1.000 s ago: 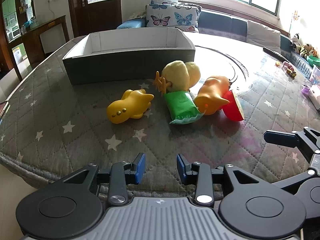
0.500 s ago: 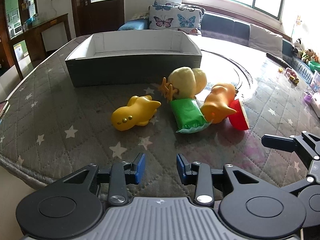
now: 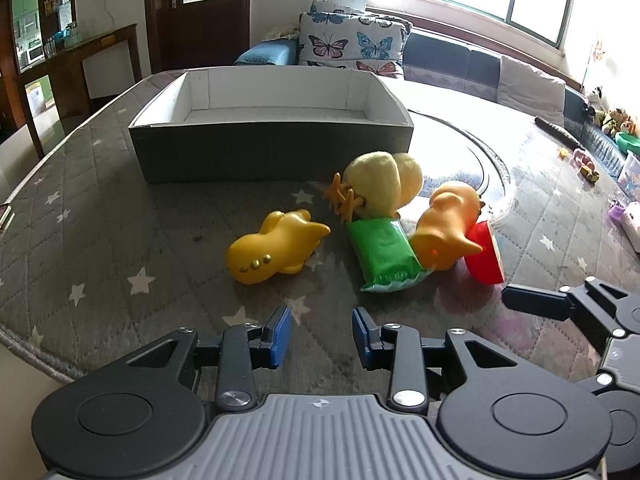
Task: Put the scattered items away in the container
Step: 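Lower the left gripper onto the green packet and close on it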
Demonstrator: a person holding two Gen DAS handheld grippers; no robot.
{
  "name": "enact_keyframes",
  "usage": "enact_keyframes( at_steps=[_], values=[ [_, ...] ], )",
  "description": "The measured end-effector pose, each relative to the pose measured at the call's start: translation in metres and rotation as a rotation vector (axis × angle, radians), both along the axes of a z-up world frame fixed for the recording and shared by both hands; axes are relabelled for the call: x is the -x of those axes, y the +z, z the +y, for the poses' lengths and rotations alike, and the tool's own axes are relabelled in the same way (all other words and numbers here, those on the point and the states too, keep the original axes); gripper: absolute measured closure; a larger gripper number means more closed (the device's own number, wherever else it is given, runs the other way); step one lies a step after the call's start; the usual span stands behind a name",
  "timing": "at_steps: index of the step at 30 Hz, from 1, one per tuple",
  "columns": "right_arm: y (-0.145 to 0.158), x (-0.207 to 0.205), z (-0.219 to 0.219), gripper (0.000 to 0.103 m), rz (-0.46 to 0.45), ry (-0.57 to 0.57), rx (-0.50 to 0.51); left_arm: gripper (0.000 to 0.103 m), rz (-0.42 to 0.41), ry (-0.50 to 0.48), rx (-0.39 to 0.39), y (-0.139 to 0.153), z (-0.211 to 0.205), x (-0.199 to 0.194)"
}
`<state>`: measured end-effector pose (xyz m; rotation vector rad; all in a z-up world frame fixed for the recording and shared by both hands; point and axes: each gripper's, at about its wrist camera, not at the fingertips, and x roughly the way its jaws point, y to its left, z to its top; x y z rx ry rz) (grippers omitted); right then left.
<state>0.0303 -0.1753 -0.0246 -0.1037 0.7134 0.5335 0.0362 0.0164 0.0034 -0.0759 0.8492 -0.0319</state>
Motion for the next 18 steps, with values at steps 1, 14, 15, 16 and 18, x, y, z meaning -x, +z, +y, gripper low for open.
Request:
enact_keyframes(
  at_steps=[1, 14, 15, 16, 18],
  values=[
    [0.0, -0.002, 0.001, 0.01, 0.002, 0.003, -0.001, 0.067, 0.0, -0.003, 0.007, 0.001, 0.001, -0.002],
    [0.001, -0.02, 0.023, 0.019, -0.004, 0.083, -0.033, 0.067, -0.014, -0.044, 0.059, 0.01, 0.006, -0.022],
    [0.0, -0.021, 0.024, 0.019, -0.005, 0.088, -0.034, 0.067, -0.015, -0.048, 0.062, 0.011, 0.006, -0.024],
    [0.0, -0.023, 0.025, 0.019, -0.005, 0.09, -0.035, 0.067, -0.016, -0.051, 0.064, 0.011, 0.007, -0.025],
    [-0.001, -0.026, 0.027, 0.02, -0.001, 0.089, -0.037, 0.067, -0.016, -0.057, 0.074, 0.012, 0.007, -0.027]
  ],
)
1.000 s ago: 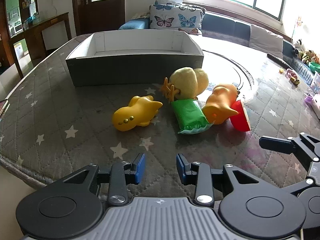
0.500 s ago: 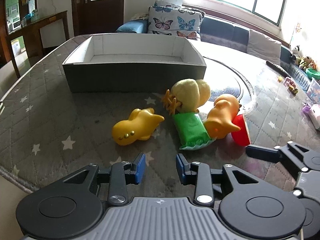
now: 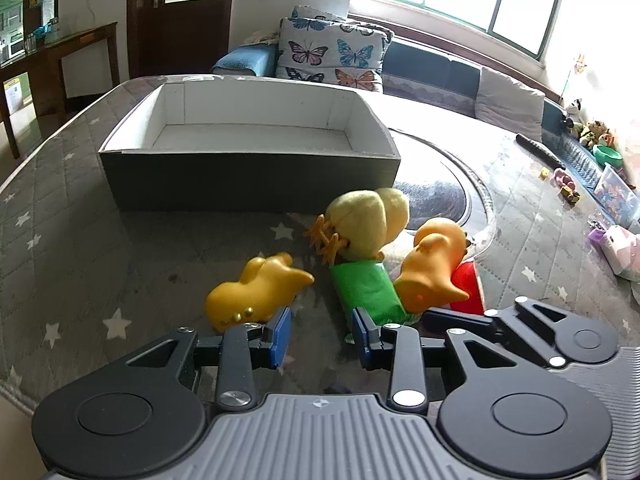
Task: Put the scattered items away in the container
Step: 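Lower the left gripper onto the green packet and close on it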
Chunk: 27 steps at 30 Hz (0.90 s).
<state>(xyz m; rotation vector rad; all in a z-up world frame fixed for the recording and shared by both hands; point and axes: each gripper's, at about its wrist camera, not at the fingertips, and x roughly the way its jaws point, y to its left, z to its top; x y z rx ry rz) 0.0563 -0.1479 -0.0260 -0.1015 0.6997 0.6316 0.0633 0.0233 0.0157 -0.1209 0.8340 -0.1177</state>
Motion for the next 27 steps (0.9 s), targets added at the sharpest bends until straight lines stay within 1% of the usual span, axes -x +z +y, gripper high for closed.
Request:
enact_keyframes(
  at_steps=[3, 4, 6, 8, 9, 11, 14, 18, 19, 20, 25, 27],
  values=[
    [-0.001, -0.004, 0.001, 0.023, 0.004, -0.013, -0.005, 0.067, 0.005, -0.006, 0.015, 0.0, 0.0, -0.004],
    [-0.001, -0.005, 0.002, 0.026, 0.003, -0.02, -0.005, 0.067, 0.007, -0.008, 0.019, 0.0, 0.0, -0.005],
    [-0.002, -0.007, 0.001, 0.027, 0.006, -0.035, -0.006, 0.067, 0.012, -0.014, 0.029, -0.001, -0.001, -0.008],
    [-0.003, -0.01, 0.0, 0.036, 0.01, -0.053, -0.007, 0.067, 0.02, -0.017, 0.041, -0.002, 0.0, -0.01],
    [-0.003, -0.011, -0.001, 0.038, 0.013, -0.063, -0.007, 0.067, 0.024, -0.016, 0.045, -0.003, 0.0, -0.011],
    [-0.004, -0.014, -0.004, 0.048, 0.024, -0.08, -0.015, 0.067, 0.031, -0.013, 0.052, -0.004, 0.001, -0.013],
    [-0.007, -0.018, -0.007, 0.05, 0.039, -0.091, -0.029, 0.067, 0.037, -0.01, 0.059, -0.005, 0.003, -0.015],
    [-0.007, -0.017, -0.007, 0.054, 0.031, -0.09, -0.014, 0.067, 0.043, -0.007, 0.065, -0.006, 0.005, -0.016],
    [-0.007, -0.017, -0.008, 0.061, 0.033, -0.086, -0.012, 0.067, 0.043, -0.007, 0.067, -0.006, 0.006, -0.016],
    [-0.007, -0.017, -0.009, 0.07, 0.036, -0.081, -0.011, 0.067, 0.043, -0.006, 0.068, -0.006, 0.006, -0.016],
    [-0.008, -0.018, -0.013, 0.071, 0.062, -0.065, -0.005, 0.067, 0.038, -0.012, 0.077, -0.004, 0.007, -0.018],
    [-0.006, -0.018, -0.013, 0.07, 0.064, -0.052, -0.022, 0.067, 0.041, -0.01, 0.078, -0.004, 0.007, -0.019]
  ],
)
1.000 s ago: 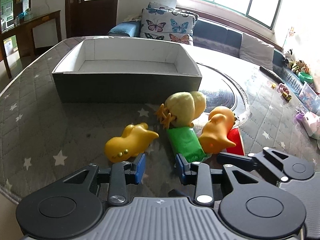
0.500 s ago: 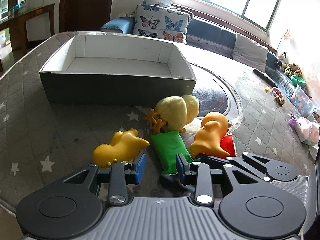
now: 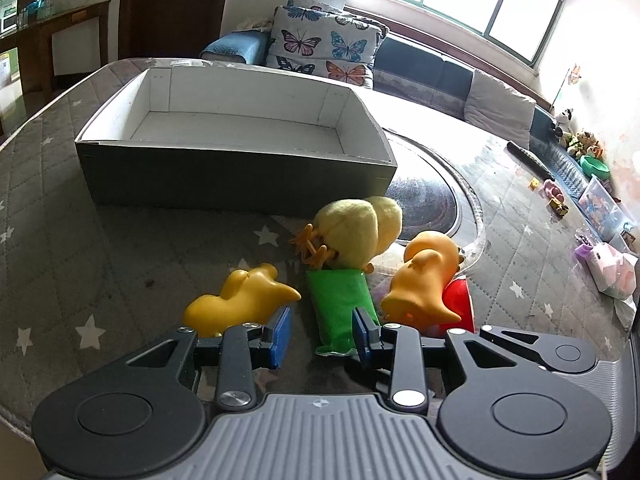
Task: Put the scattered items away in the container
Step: 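Lower the left gripper onto the green packet and close on it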
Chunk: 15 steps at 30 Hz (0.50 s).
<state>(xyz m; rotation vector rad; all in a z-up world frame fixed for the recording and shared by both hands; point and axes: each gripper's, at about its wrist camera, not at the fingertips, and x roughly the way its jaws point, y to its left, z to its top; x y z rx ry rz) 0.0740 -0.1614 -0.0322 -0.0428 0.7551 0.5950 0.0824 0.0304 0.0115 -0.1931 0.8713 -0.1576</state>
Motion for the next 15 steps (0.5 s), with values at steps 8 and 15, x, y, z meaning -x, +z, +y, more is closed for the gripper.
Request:
enact_keyframes(
  at_steps=[8, 15],
  values=[
    [0.004, -0.003, 0.009, 0.046, -0.03, -0.013, 0.007, 0.067, -0.005, 0.015, 0.01, 0.002, 0.008, -0.001],
    [0.004, -0.013, 0.02, 0.046, -0.027, -0.038, -0.008, 0.067, -0.01, 0.044, 0.026, 0.004, 0.02, -0.001]
  ],
)
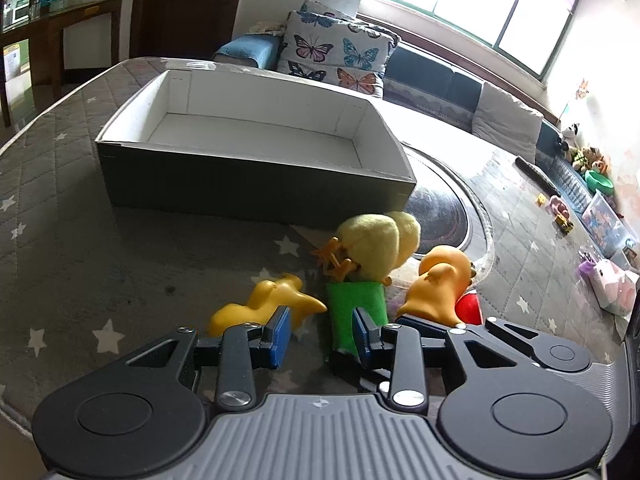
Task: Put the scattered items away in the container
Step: 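Lower the left gripper onto the green packet and close on it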
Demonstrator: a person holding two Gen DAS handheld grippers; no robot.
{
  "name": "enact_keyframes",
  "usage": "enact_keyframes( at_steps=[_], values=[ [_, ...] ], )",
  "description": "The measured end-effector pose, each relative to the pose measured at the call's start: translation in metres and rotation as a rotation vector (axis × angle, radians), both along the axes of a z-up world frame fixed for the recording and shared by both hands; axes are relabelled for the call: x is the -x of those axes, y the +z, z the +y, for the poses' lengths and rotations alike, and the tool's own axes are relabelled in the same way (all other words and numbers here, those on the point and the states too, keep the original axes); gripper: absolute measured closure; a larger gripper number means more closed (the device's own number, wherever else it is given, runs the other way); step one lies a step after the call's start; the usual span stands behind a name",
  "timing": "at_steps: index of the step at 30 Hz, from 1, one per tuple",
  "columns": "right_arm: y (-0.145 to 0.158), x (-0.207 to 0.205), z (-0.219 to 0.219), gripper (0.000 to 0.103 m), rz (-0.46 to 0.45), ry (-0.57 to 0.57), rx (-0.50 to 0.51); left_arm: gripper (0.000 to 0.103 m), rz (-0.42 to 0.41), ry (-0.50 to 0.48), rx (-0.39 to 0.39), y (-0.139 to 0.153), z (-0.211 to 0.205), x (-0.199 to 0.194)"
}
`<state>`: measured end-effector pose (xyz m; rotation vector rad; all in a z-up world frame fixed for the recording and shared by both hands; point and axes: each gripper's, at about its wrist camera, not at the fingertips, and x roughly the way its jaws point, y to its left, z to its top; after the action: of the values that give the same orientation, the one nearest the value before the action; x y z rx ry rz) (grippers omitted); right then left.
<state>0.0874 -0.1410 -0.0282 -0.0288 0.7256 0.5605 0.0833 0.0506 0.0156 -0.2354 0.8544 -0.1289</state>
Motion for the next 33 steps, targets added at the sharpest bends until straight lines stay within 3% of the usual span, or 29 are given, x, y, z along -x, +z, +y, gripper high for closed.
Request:
enact_keyframes(
  at_steps=[6, 8, 14, 23, 28, 33],
  values=[
    [-0.001, -0.003, 0.009, 0.048, -0.007, 0.0, 0.039, 0.067, 0.003, 0.007, 0.018, -0.001, 0.005, -0.001],
    [-0.003, -0.003, 0.008, 0.058, 0.011, 0.011, 0.027, 0.067, 0.002, 0.005, 0.02, 0.0, 0.004, -0.001],
    [-0.002, -0.003, 0.002, 0.066, 0.02, 0.026, 0.006, 0.067, 0.001, -0.013, 0.042, 0.001, 0.001, -0.001],
    [0.004, 0.01, 0.002, 0.07, -0.014, 0.097, 0.077, 0.066, 0.026, -0.068, 0.07, -0.001, -0.017, -0.01],
    [0.005, 0.017, 0.006, 0.07, -0.035, 0.135, 0.112, 0.066, 0.067, -0.07, 0.058, -0.01, -0.023, -0.017],
    [0.004, 0.016, 0.008, 0.07, -0.031, 0.138, 0.107, 0.063, 0.1, -0.06, 0.098, -0.019, -0.019, -0.021]
  ],
)
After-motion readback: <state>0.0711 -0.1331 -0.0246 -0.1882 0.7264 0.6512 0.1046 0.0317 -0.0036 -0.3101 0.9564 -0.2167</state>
